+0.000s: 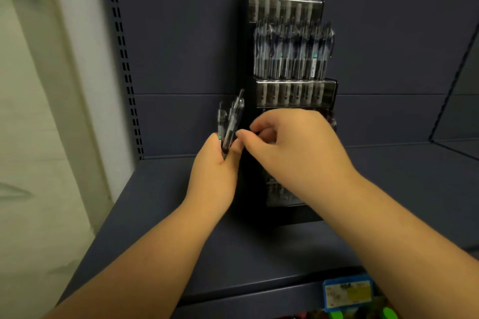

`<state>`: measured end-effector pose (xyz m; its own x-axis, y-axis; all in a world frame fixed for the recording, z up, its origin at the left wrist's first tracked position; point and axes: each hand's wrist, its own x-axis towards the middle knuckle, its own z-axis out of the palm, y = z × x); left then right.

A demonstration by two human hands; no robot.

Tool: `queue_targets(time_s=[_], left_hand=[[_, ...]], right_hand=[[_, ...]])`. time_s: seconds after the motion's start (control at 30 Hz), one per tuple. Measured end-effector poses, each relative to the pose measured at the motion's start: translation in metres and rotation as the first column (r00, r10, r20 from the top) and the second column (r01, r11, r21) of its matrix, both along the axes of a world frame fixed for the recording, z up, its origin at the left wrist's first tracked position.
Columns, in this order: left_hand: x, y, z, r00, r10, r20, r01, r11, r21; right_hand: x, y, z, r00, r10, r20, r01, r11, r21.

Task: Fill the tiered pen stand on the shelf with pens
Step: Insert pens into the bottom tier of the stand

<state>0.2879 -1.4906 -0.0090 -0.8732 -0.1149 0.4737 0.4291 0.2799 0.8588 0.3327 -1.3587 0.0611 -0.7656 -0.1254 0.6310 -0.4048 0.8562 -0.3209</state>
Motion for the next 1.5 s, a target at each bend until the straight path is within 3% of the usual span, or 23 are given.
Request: queue_targets(time_s=[0.3, 0.5, 0.7, 0.9, 1.1, 1.5], left_hand=[[0.003, -0.001, 0.001, 0.998, -0.012, -0.069, 0.008, 0.998, -0.066], [-0.003, -0.002, -0.005, 0.999, 0.015, -0.047, -0.019, 0.997, -0.076], [-0.005, -0.001, -0.002, 0.999, 0.026, -0.033, -0.028, 0.999, -0.043], [-0.005, -0.002, -0.001, 0.999, 0.037, -0.010, -0.037, 0.998, -0.056], [-0.004, -0.005, 0.000, 0.998, 0.061, -0.009, -0.061, 0.997, -0.038], [-0.004, -0.004, -0.002, 0.997, 0.072, 0.009, -0.071, 0.994, -0.086]], right_hand=[[-0.013, -0.010, 0.004, 0.990, 0.137, 0.023, -0.127, 0.961, -0.245], [0.004, 0.030, 0.042, 0.965, 0.127, -0.231, -0.238, 0.795, -0.558], [0.003, 0.077, 0.039, 0.935, -0.093, -0.341, -0.084, 0.878, -0.470], [-0.003, 0.083, 0.011, 0.970, -0.100, -0.223, 0.005, 0.921, -0.389], [-0.009, 0.074, 0.001, 0.994, -0.089, -0.069, 0.079, 0.988, -0.136], [-0.017, 0.065, 0.006, 0.980, -0.155, 0.127, 0.148, 0.987, 0.060]])
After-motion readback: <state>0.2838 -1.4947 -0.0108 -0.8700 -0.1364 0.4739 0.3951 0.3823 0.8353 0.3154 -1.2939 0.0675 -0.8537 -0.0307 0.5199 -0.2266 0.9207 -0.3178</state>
